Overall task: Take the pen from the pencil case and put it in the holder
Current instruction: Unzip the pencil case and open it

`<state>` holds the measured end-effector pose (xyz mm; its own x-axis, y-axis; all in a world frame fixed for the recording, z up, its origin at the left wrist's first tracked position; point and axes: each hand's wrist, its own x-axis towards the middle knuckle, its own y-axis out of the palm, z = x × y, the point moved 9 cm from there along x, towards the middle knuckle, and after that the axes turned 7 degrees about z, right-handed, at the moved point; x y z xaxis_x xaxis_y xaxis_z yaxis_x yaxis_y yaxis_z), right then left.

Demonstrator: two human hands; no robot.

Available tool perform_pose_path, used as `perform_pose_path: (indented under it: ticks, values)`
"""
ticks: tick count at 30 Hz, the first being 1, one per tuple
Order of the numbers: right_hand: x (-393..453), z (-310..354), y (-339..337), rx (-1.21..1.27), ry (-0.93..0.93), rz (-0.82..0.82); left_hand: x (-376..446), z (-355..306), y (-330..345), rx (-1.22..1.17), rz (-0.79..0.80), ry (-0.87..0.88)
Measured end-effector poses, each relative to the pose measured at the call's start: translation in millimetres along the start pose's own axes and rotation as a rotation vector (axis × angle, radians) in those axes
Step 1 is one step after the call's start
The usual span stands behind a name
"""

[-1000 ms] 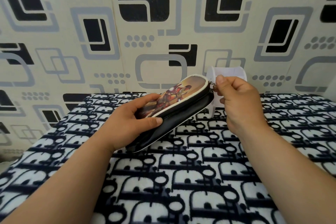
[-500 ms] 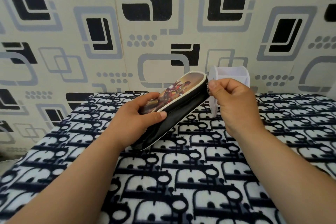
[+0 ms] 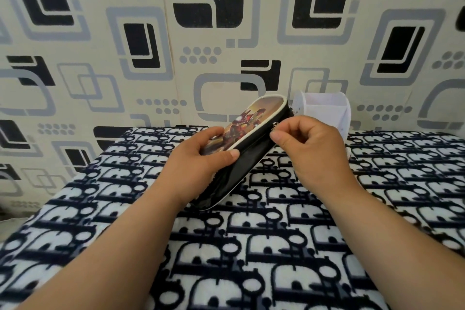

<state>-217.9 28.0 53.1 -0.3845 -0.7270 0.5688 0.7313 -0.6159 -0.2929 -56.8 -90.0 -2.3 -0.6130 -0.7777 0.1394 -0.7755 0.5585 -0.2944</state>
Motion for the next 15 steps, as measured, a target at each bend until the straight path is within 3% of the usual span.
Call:
perform_pose_path:
  ticks: [15]
  values:
    - [-5, 7, 20, -0.107, -0.028, 0.099, -1, -1, 0, -0.044, -0.055, -0.019]
